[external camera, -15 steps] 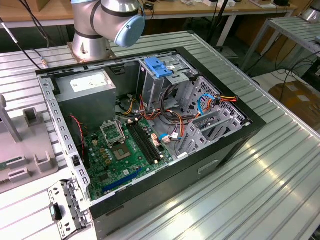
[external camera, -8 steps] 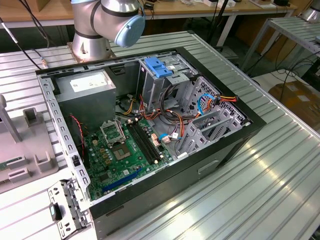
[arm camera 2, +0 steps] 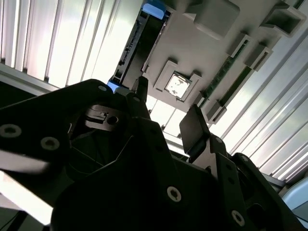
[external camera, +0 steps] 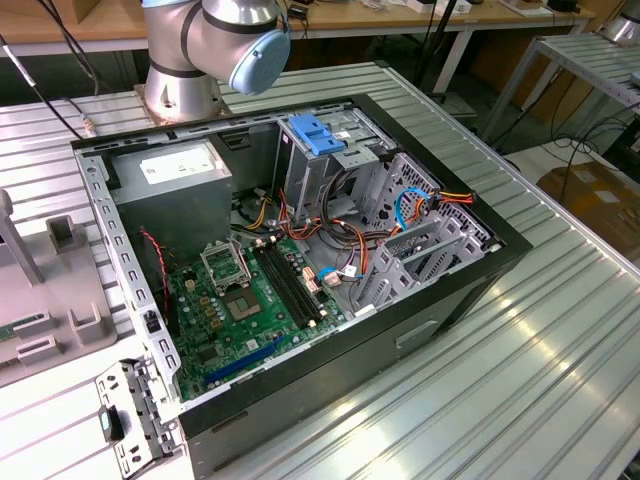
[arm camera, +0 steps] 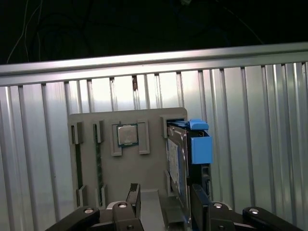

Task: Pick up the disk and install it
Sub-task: 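Pick up the disk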

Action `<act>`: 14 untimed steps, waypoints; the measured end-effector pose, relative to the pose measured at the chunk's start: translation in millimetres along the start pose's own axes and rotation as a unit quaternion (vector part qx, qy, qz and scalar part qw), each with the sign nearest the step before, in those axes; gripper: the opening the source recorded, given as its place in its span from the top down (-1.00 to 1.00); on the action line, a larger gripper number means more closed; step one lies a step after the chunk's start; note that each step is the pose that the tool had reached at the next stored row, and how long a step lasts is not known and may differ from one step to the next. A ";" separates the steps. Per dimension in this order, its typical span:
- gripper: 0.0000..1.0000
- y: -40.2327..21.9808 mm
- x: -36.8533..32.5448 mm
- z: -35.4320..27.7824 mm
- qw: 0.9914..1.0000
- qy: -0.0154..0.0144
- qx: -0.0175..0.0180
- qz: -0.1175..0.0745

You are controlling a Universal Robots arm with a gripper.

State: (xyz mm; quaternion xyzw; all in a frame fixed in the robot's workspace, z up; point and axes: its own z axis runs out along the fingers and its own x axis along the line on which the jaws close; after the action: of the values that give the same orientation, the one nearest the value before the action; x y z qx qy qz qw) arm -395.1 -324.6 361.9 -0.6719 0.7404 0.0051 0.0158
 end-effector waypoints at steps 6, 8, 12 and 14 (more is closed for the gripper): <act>-0.08 0.4 -3.3 1.2 1.000 0.000 0.000 0.000; -0.08 0.5 -3.7 1.3 1.000 0.000 0.000 0.000; -0.08 0.5 -4.1 2.0 1.000 -0.001 0.000 0.000; -0.08 0.5 -4.2 2.4 1.000 -0.001 0.000 0.000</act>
State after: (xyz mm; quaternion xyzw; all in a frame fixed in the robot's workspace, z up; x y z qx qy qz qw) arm -395.2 -320.3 359.5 -0.6720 0.7403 0.0058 0.0164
